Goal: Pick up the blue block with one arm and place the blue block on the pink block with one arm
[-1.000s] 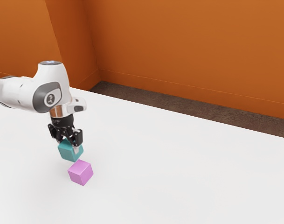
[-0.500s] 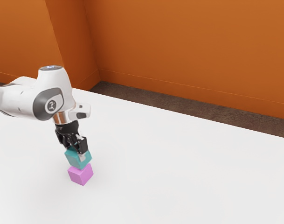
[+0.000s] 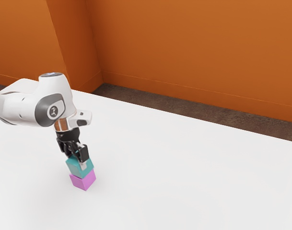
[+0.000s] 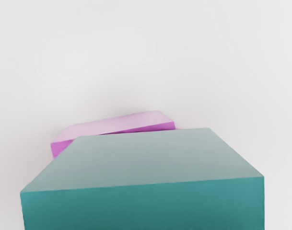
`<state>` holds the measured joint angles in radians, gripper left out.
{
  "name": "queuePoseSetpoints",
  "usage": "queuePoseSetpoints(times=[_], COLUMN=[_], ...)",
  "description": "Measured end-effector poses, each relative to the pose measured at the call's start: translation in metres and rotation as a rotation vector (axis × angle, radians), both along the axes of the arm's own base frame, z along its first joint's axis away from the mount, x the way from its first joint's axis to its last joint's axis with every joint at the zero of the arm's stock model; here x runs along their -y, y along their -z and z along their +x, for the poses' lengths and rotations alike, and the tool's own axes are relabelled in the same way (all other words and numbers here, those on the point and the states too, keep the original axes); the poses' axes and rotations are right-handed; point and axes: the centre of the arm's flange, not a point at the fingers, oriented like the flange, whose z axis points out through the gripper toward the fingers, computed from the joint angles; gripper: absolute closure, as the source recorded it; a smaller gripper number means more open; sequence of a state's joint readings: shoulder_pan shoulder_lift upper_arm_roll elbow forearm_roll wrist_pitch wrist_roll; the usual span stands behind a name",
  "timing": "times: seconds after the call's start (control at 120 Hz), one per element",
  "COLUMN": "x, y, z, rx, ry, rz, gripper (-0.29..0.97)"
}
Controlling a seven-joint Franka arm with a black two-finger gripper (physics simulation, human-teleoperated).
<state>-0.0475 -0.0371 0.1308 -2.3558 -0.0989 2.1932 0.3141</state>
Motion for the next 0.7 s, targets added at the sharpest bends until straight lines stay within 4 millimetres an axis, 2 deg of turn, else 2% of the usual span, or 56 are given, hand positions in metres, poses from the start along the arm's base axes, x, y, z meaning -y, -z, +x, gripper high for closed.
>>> queuePoseSetpoints(times=[0.425,0.7], x=[-0.013,-0.011], y=[0.002,0.004], z=[-0.004,-0.003], rx=[-0.009,-0.01], ry=[-0.023,-0.029], rz=[-0.005,-0.005], gripper=[0.31,0.28])
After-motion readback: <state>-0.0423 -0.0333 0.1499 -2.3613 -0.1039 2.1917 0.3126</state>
